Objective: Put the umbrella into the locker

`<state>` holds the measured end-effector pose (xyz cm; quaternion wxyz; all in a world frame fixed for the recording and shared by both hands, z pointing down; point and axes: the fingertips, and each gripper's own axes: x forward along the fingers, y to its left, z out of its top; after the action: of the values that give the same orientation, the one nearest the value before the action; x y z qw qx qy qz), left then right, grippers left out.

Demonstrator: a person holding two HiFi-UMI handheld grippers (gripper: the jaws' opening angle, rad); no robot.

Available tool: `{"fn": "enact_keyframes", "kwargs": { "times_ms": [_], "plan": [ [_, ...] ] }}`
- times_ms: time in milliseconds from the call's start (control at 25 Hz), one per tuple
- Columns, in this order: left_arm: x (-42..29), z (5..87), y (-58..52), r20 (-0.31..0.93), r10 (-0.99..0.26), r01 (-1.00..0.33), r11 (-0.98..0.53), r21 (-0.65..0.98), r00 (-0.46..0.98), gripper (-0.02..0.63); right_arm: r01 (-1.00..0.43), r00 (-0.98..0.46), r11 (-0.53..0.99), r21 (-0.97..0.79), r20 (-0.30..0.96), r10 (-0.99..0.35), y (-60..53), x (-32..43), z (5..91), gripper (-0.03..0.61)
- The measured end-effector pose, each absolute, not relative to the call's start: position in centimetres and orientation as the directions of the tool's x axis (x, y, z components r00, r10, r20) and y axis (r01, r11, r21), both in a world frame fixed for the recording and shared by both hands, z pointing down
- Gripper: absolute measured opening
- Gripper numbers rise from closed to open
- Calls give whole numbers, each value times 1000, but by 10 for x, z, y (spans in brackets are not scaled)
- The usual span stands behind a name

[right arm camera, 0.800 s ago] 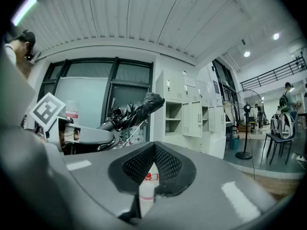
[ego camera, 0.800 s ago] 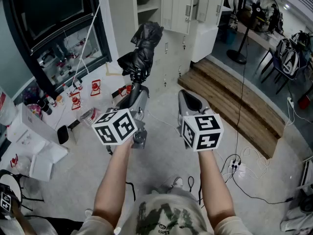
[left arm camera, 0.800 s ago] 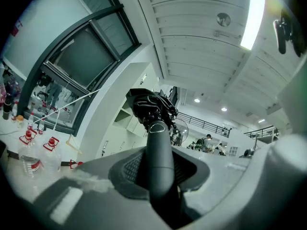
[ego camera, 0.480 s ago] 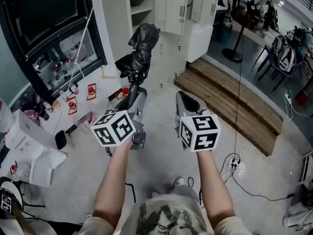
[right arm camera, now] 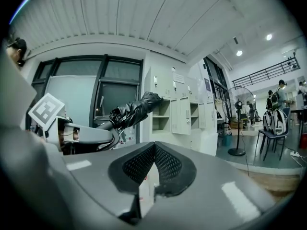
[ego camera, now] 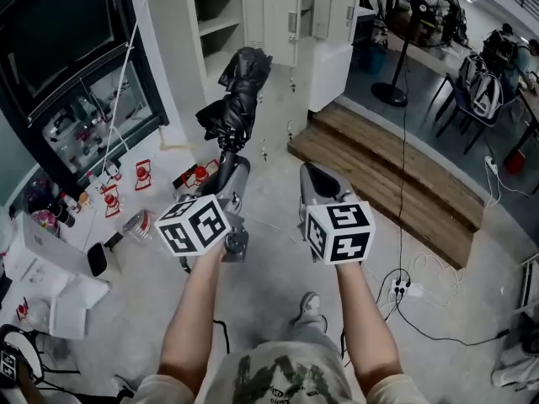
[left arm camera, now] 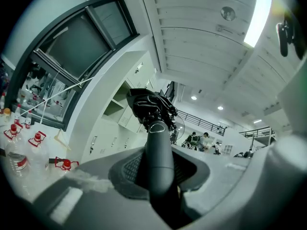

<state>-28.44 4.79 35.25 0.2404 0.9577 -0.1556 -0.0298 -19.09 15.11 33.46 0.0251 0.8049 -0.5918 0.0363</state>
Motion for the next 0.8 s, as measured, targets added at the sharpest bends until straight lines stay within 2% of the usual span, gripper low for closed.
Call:
{"fn": "enact_keyframes", "kwargs": {
  "times_ms": [800],
  "plan": [
    [-27,334,36,27,-255,-236,-846,478,967,117,-942,332,-335,-30,78,-940,141,62,320,-5]
  ]
}}
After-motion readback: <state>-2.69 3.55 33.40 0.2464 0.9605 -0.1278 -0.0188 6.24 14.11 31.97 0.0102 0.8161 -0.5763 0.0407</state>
